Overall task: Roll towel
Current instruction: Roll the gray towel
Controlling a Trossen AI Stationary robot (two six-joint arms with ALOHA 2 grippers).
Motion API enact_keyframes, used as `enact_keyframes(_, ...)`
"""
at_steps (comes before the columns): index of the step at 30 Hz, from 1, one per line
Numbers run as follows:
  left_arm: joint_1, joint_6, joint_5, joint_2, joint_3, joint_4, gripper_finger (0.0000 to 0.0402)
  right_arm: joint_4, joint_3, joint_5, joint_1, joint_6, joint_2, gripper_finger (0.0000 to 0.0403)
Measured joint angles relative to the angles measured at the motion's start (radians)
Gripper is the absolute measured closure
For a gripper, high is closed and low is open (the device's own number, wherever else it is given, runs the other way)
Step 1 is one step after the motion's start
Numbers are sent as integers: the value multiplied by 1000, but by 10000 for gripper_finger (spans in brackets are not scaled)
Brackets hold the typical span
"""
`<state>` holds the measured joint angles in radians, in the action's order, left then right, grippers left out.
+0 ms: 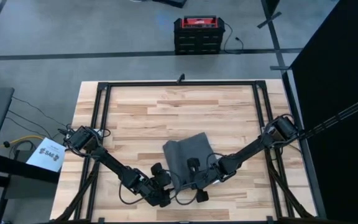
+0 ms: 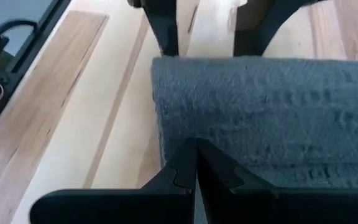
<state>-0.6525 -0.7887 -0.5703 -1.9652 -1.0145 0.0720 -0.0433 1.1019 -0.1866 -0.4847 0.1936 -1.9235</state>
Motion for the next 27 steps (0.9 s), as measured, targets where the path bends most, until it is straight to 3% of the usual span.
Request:
enact_keyframes(5,6,-26,98,72,0,-132,188,2,0,-1,1,0,2,403)
enact_keyframes(9,5,-44,107,142,0,-239,188,-9,0,-2,1,0,2,403)
enact_keyframes(14,9,-10,19,168,-2,-233,188,-23,0,-2,1,0,2,403)
enact_keyframes(20,34,7,22,78,0,-166,188,-26,0,-1,5,-8,2,403)
enact_keyframes(27,44,50,24,71,0,-125,188,-103,-1,3,22,-22,-25,403)
